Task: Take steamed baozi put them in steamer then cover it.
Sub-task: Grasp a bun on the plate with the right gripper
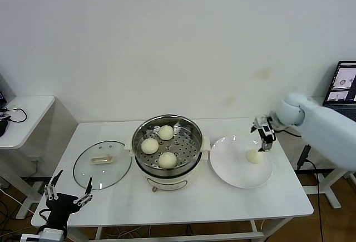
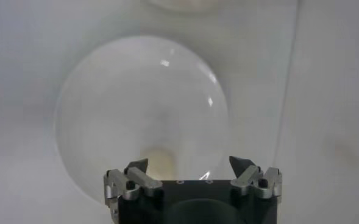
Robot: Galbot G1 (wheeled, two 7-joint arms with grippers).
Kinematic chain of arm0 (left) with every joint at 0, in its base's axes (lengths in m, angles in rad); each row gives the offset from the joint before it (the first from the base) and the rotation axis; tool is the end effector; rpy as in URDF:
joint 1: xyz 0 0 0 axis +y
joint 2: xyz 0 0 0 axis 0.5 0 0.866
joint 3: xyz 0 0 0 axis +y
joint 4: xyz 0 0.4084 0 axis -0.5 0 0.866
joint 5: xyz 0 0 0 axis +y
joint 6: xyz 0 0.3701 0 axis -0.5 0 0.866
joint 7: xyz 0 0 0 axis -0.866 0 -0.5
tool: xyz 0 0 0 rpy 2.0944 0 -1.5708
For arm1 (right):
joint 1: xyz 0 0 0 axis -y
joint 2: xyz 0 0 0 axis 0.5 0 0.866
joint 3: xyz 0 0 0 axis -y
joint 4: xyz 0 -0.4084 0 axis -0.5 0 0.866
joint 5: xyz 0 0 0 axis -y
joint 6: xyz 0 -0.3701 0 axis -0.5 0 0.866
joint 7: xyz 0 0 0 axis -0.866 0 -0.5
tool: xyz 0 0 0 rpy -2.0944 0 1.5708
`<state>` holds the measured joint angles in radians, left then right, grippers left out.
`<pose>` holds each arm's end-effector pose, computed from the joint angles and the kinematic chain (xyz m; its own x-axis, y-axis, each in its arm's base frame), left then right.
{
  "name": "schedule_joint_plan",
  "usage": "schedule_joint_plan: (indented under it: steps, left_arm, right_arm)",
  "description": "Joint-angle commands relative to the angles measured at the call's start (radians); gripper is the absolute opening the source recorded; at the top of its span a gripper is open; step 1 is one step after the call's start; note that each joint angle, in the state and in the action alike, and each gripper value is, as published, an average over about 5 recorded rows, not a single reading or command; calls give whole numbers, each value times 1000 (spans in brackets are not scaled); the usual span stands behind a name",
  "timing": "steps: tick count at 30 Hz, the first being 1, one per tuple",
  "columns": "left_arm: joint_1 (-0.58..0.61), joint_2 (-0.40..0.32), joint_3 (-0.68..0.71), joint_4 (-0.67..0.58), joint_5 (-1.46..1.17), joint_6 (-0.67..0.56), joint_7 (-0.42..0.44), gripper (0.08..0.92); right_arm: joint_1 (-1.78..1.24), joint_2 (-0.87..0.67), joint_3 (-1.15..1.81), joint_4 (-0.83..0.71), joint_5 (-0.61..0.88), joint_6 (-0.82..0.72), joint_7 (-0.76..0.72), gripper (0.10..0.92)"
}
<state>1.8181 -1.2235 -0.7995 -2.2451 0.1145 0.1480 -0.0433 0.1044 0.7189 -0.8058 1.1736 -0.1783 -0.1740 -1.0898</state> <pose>0.1020 0.1344 -0.2942 -0.9830 -0.1021 0.1525 -0.0054 0.8465 0.5323 0.5928 -0.1968 -0.1748 -0.2903 -0.0490 0.9557 -0.9482 -0.1198 -0.2942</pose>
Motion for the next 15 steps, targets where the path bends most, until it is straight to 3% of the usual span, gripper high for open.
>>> schedule_joint_plan:
  steps: [1,15]
  left_arm:
    - [4,0,0,1,1,1,1,823]
    - [0,0,-2,8,2,4,2,823]
  right_arm:
    - [-151,86,127,-204,-96,33,-7,823]
    - [-178,170,165,-321,-157,64,13,823]
